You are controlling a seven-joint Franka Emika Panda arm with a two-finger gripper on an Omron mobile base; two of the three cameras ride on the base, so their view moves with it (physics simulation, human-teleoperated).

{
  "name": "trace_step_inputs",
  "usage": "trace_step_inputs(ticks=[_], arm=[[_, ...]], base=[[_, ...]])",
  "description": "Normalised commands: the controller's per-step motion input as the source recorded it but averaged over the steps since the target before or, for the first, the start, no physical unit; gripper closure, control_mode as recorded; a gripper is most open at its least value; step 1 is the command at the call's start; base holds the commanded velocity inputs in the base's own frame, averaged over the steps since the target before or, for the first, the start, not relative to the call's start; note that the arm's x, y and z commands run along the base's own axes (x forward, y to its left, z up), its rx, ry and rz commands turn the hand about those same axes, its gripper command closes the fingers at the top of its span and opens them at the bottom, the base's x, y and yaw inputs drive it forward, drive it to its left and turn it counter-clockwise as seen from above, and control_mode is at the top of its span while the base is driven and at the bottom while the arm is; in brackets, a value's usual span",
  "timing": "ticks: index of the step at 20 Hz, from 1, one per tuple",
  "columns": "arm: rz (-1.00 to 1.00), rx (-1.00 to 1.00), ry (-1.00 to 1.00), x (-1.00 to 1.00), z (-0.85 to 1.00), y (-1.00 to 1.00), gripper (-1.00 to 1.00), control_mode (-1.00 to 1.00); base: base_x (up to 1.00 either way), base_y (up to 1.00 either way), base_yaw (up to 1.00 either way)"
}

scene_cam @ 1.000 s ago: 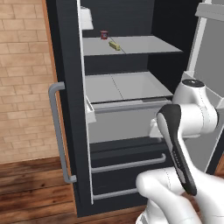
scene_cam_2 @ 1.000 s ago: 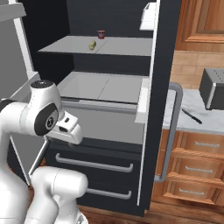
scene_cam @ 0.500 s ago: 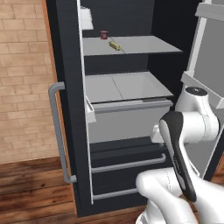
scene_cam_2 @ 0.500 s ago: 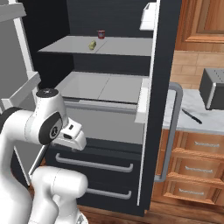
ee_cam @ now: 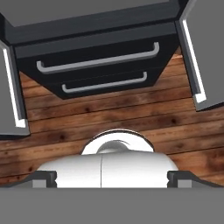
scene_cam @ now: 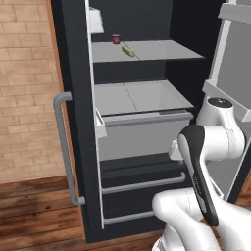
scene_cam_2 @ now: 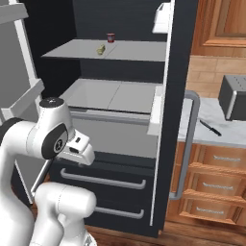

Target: Retrieve the butter from the fridge and place it on a plate on the dining table. Then retrieve the butter knife by the fridge and place it near the plate.

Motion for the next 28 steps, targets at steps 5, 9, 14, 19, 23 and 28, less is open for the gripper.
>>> trace_step_inputs(ticks=[5,9,14,19,23,28], arm=[[0.0,0.0,0.0,0.0,0.0,0.0,-1.0,1.0],[0.0,0.0,0.0,0.0,0.0,0.0,-1.0,1.0],[0.0,0.0,0.0,0.0,0.0,0.0,-1.0,1.0],[0.0,0.0,0.0,0.0,0.0,0.0,-1.0,1.0],[0.0,0.0,0.0,0.0,0.0,0.0,-1.0,1.0],[0.0,0.0,0.0,0.0,0.0,0.0,-1.0,1.0]], base=[[0.16,-0.29,-0.1],[0.7,-0.23,-0.1],[0.73,-0.14,0.0],[0.77,-0.04,0.08],[0.71,-0.14,0.15],[0.5,-0.2,0.13]])
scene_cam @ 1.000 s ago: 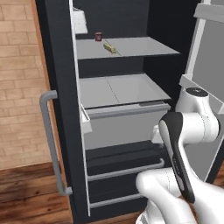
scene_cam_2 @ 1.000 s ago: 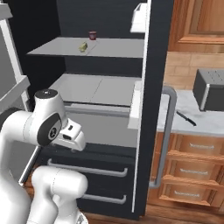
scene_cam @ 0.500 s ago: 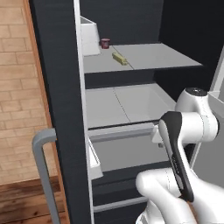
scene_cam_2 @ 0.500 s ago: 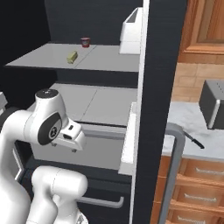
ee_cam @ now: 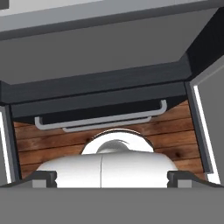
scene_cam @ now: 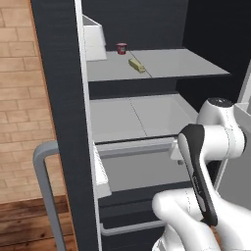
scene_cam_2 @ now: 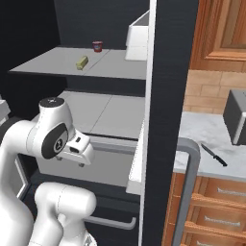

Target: Retrieve the butter from the fridge and place it on a plate on the dining table. Then retrieve the butter knife by the fridge and place it near the plate.

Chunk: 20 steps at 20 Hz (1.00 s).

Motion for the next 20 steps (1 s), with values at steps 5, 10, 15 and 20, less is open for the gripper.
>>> trace_step_inputs(ticks=[5,10,15,20], arm=[[0.0,0.0,0.0,0.0,0.0,0.0,-1.0,1.0],[0.0,0.0,0.0,0.0,0.0,0.0,-1.0,1.0],[0.02,-0.03,-0.04,0.28,0.16,0.14,-1.0,-1.0],[0.06,-0.12,-0.31,0.2,0.48,0.05,-1.0,-1.0]], base=[[0.26,-0.02,0.03],[0.22,0.0,0.0],[0.04,0.01,0.0],[0.0,0.0,0.0]])
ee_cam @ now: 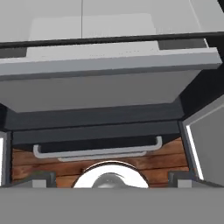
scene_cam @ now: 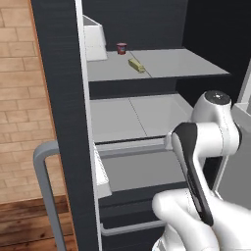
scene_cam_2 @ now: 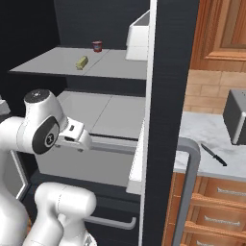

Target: Retrieve the butter from the fridge and place it on a plate on the dining table. Then retrieve the butter knife by the fridge and place it near the plate.

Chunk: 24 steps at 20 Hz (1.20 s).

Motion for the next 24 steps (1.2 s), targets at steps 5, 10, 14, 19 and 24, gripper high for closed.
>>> trace_step_inputs(ticks=[5,10,14,19,24], arm=[[0.05,-0.03,-0.26,0.06,0.54,0.05,-1.0,-1.0],[0.01,-0.03,-0.24,0.3,0.56,0.37,-1.0,-1.0],[0.02,-0.05,-0.16,0.11,0.64,0.3,-1.0,-1.0],[0.04,0.0,-0.11,0.12,0.59,0.17,-1.0,-1.0],[0.03,0.0,-0.13,0.13,0.61,0.04,-1.0,-1.0]], base=[[0.0,0.0,0.0],[0.0,0.0,0.0],[0.0,0.0,0.0],[0.0,0.0,0.0],[0.0,0.0,0.0]])
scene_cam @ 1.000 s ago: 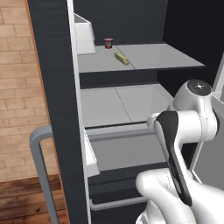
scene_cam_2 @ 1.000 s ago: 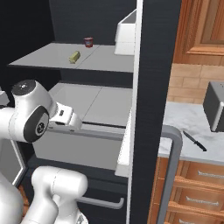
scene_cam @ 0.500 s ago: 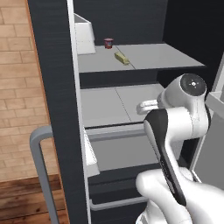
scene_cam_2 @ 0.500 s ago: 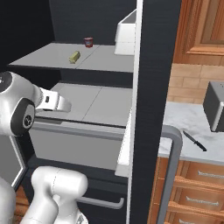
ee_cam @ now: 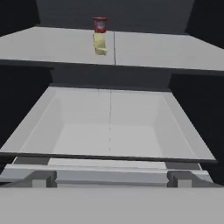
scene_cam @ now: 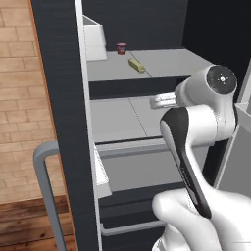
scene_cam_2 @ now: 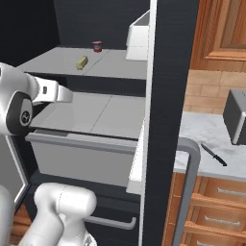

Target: Retrieve the butter from the fridge and place it on a plate on the dining table. Then retrieve the butter knife by the fridge and place it near the plate.

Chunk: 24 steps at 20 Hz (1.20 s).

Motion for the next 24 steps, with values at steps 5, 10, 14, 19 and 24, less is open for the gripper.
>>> trace_step_inputs(ticks=[5,10,14,19,24], arm=[[0.07,0.01,-0.08,0.22,0.48,0.0,-1.0,-1.0],[0.05,0.01,-0.01,0.4,0.37,0.0,-1.0,-1.0],[0.0,0.0,0.01,0.71,0.26,0.0,-1.0,-1.0],[0.0,0.06,0.16,0.92,0.09,0.0,-1.0,-1.0],[0.0,0.0,0.09,0.83,0.0,0.14,-1.0,-1.0]], base=[[0.0,0.0,0.0],[0.0,0.0,0.0],[0.0,0.0,0.0],[0.0,0.0,0.0],[0.0,0.0,0.0]])
